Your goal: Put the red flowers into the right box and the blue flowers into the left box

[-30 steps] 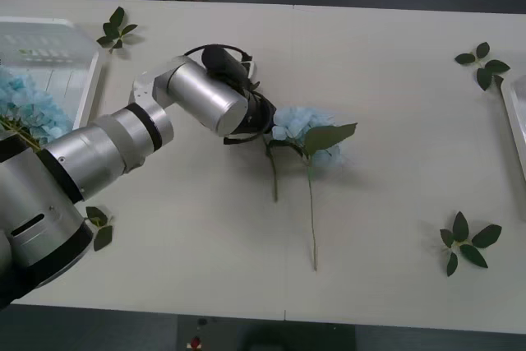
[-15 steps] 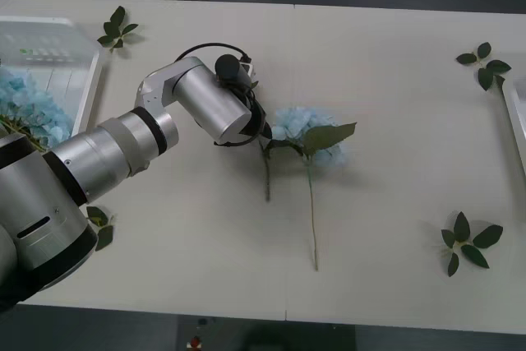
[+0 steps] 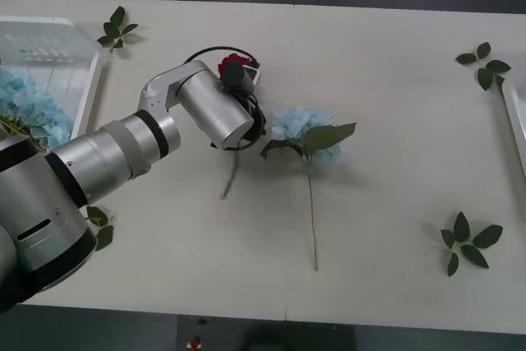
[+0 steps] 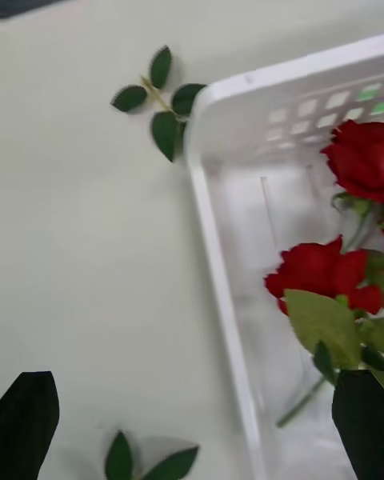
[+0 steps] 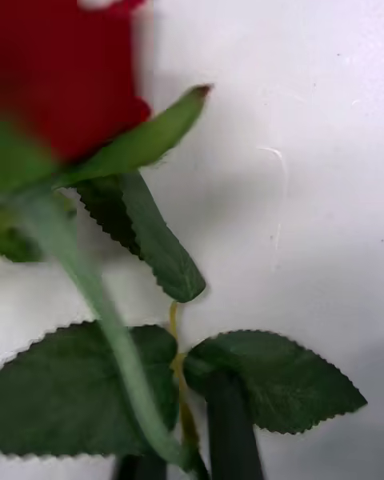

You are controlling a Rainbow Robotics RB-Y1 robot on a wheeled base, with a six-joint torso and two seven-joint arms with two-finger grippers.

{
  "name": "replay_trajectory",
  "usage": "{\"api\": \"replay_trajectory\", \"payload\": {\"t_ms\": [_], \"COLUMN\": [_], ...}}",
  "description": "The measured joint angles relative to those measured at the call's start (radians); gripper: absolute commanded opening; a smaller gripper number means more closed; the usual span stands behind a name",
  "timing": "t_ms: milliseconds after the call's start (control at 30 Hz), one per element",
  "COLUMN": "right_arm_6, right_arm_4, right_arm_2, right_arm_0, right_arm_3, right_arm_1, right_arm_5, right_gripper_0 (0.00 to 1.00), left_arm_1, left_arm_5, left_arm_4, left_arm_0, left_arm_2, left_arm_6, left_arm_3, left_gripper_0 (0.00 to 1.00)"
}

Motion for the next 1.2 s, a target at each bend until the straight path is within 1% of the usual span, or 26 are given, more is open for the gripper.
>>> {"api": "replay_trajectory", "payload": {"t_ms": [133, 267, 400, 500, 567, 667, 767, 833, 900, 1000, 1100, 1200], "right_arm_6": [0.000, 0.016, 0.103, 0.167, 0.183, 0.194, 0.254, 0.289, 0.314, 0.365, 0.438, 0.486], "right_arm_4": [-0.068, -0.173, -0.233, -0.253, -0.253, -0.252, -0.230, -0.209, -0.204, -0.221, -0.250, -0.277], "right_arm_2": [-0.032, -0.006, 0.015, 0.011, 0.010, 0.019, 0.050, 0.071, 0.077, 0.047, 0.000, -0.025], "right_arm_0": [0.004, 0.024, 0.034, 0.034, 0.034, 0.034, 0.034, 0.034, 0.034, 0.033, 0.033, 0.033], "right_arm_3": [-0.043, -0.071, -0.080, -0.093, -0.113, -0.157, -0.217, -0.260, -0.296, -0.314, -0.314, -0.314], "right_arm_1": [0.050, 0.057, 0.059, 0.083, 0.105, 0.131, 0.139, 0.140, 0.152, 0.197, 0.253, 0.297], "right_arm_5": [0.014, 0.014, 0.015, 0.063, 0.096, 0.133, 0.173, 0.196, 0.215, 0.238, 0.241, 0.240], "right_gripper_0": [1.00, 1.00, 1.00, 1.00, 1.00, 1.00, 1.00, 1.00, 1.00, 1.00, 1.00, 1.00], "left_arm_1": [0.000, 0.000, 0.000, 0.008, 0.032, 0.097, 0.174, 0.232, 0.293, 0.378, 0.452, 0.489], "left_arm_5": [0.000, 0.000, 0.000, 0.000, 0.000, 0.006, 0.067, 0.125, 0.180, 0.258, 0.304, 0.346], "left_arm_4": [0.000, 0.000, 0.000, 0.000, 0.021, 0.084, 0.110, 0.119, 0.143, 0.204, 0.276, 0.339], "left_arm_0": [0.000, 0.000, 0.000, 0.000, 0.001, 0.006, 0.049, 0.113, 0.198, 0.325, 0.399, 0.414], "left_arm_2": [0.000, 0.000, 0.000, 0.000, 0.000, 0.003, 0.060, 0.144, 0.255, 0.427, 0.540, 0.605], "left_arm_6": [-0.034, -0.059, -0.059, -0.059, -0.059, -0.059, -0.059, -0.060, -0.061, -0.069, -0.115, -0.218], "left_arm_3": [0.000, 0.000, 0.000, -0.008, -0.043, -0.158, -0.344, -0.499, -0.666, -0.865, -0.959, -0.987], "left_gripper_0": [0.00, 0.00, 0.00, 0.00, 0.00, 0.00, 0.00, 0.00, 0.00, 0.00, 0.00, 0.00]}}
